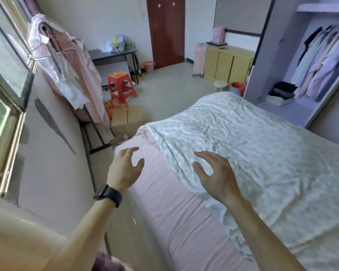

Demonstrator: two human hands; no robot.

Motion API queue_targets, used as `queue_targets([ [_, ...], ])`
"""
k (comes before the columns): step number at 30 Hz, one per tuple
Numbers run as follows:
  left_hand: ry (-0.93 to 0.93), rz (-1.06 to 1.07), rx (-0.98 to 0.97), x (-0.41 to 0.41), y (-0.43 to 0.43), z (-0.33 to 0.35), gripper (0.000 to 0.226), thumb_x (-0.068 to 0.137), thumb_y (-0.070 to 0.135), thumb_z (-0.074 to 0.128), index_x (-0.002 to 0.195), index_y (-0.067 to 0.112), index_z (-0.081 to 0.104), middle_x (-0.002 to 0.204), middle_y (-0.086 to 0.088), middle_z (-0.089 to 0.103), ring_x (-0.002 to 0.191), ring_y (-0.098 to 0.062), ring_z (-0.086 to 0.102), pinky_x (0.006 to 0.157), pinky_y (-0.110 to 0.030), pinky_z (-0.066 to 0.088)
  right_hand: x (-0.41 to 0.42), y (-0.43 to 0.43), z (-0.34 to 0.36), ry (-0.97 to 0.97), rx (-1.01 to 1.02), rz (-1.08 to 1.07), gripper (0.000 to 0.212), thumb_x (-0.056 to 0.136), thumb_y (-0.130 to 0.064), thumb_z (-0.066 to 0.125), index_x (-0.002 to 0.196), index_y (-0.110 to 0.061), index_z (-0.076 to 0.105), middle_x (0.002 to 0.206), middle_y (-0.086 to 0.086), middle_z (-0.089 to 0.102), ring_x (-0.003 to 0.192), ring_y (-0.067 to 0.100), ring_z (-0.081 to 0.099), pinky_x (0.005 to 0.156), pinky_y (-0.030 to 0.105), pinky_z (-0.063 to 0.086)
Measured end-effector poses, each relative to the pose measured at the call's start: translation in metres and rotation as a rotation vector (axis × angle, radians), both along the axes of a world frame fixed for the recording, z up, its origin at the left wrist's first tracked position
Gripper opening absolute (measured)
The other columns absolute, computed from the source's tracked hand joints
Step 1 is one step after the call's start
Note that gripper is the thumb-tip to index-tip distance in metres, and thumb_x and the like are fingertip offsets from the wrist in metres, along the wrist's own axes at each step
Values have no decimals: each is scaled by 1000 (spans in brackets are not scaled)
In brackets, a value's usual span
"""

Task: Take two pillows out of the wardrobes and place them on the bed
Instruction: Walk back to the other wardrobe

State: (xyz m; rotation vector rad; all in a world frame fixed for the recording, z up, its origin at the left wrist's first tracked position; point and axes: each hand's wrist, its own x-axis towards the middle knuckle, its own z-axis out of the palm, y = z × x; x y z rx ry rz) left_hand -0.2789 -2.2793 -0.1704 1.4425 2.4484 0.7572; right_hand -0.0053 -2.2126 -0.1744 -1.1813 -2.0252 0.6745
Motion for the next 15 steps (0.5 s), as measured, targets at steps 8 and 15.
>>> queue_targets([
  [8, -22, 204, 68, -153, 32, 27, 48, 91, 37, 59, 138, 26, 55, 142, -3, 54, 129, -25, 51, 103, -40, 46, -182, 86, 39, -18, 167, 140, 35, 89, -40, 60, 117, -23, 73, 122, -7, 70, 122, 12, 59, 105, 11, 26],
  [15, -4, 285, 73, -242, 74, 29, 44, 93, 37, 57, 136, 30, 54, 140, -3, 55, 127, -28, 52, 102, -40, 45, -297, 156, 41, -15, 197, 235, 32, 92, -40, 63, 120, -27, 71, 122, -12, 68, 120, 16, 56, 101, 17, 33],
])
